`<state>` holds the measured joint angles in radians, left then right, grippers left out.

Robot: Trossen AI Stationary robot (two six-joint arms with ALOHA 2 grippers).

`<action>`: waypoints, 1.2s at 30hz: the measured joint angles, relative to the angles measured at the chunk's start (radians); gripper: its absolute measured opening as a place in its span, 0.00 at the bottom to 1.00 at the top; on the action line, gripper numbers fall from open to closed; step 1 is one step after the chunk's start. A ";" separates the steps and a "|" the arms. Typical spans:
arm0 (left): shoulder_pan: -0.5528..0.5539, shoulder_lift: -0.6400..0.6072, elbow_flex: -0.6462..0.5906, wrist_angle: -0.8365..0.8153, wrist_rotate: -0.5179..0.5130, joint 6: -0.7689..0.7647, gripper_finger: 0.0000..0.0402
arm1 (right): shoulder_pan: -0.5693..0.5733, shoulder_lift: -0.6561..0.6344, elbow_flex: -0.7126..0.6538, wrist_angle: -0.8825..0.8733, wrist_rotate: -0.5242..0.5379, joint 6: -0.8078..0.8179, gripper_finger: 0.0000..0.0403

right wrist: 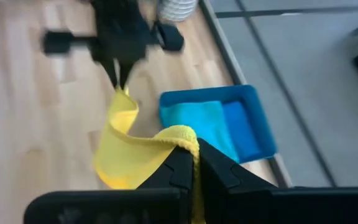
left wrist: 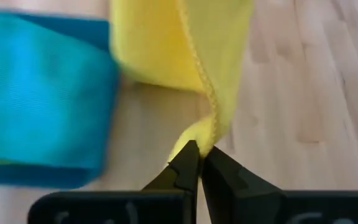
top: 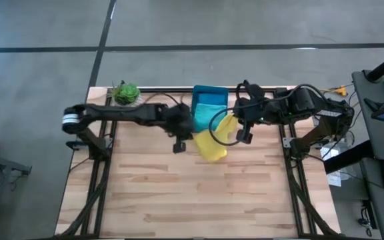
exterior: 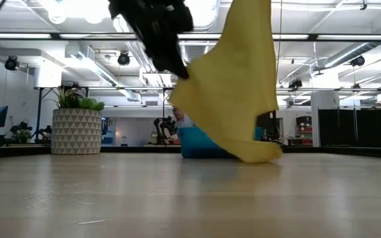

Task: Fold microfiber towels
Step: Fold the yellow microfiber cloth

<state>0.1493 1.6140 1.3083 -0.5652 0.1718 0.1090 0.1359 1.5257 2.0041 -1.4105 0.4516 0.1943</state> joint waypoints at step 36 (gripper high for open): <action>0.262 -0.154 0.218 -0.379 -0.248 0.123 0.00 | -0.263 -0.087 -0.365 0.224 0.074 -0.176 0.02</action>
<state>0.4114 1.4598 1.5264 -0.9442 -0.0762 0.2320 -0.1274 1.4387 1.6390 -1.1867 0.5252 0.0186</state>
